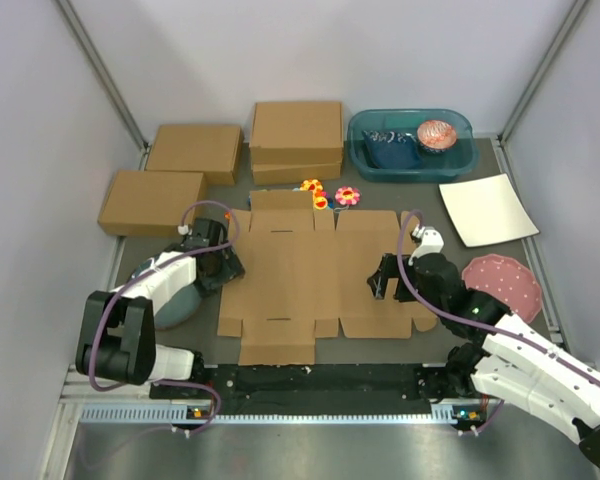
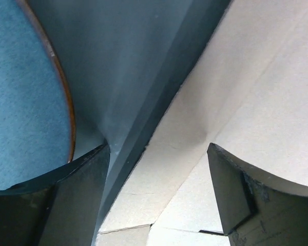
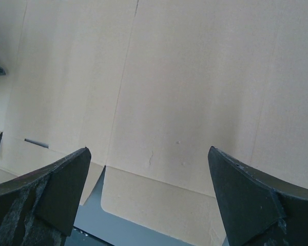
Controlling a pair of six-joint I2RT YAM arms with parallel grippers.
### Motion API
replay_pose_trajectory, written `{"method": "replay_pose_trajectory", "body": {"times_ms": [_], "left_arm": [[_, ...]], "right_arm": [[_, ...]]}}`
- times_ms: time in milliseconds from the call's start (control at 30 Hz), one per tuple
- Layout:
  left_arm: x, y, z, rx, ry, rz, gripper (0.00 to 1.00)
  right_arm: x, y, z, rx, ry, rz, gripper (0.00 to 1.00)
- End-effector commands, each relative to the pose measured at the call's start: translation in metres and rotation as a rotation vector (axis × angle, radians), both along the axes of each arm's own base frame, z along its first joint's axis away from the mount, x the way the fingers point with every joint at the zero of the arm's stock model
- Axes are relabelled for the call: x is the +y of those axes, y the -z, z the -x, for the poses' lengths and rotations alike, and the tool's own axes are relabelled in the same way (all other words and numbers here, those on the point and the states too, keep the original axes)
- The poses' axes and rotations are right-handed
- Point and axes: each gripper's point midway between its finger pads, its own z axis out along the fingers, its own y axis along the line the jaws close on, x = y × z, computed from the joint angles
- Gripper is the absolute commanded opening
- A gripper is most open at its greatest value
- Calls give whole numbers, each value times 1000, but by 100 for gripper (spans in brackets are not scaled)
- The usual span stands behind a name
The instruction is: Fold the paper box
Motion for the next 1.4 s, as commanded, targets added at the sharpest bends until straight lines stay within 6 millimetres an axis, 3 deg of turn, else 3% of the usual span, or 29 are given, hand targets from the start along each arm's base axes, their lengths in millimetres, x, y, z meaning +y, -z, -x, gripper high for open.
{"method": "replay_pose_trajectory", "body": {"times_ms": [0,167,367,600,667,700,833,933,1067,1133,1167,1367], "left_arm": [[-25,-11,-21,-91,68,98,79],[-43,-24,-22,-154,140,170,65],[-65,-24,-18,-158,231,236,50],[-86,-31,-20,-175,303,292,22],[-90,-35,-22,-183,314,298,4],[-93,-39,-26,-192,319,304,0],[-98,-58,-37,-224,346,309,0],[-101,-91,-48,-288,398,297,0],[-110,-158,-56,-453,517,307,0],[-117,-180,-52,-501,578,329,0],[-120,-203,-53,-559,620,325,0],[-147,-271,-28,-635,854,414,0]], "right_arm": [[6,-9,-2,-31,-9,-33,99],[5,-11,-2,-38,-10,-39,99],[7,-11,-1,-33,-16,-39,99],[8,-12,0,-33,-19,-48,99],[9,-13,-1,-34,-21,-51,99],[9,-14,-1,-35,-21,-50,99],[10,-19,-1,-41,-27,-55,99],[10,-29,-1,-57,-33,-64,99],[10,-56,0,-97,-48,-78,99],[9,-81,-2,-143,-53,-95,99],[9,-98,-2,-173,-56,-110,99],[-3,-149,1,-272,-67,-90,99]]}}
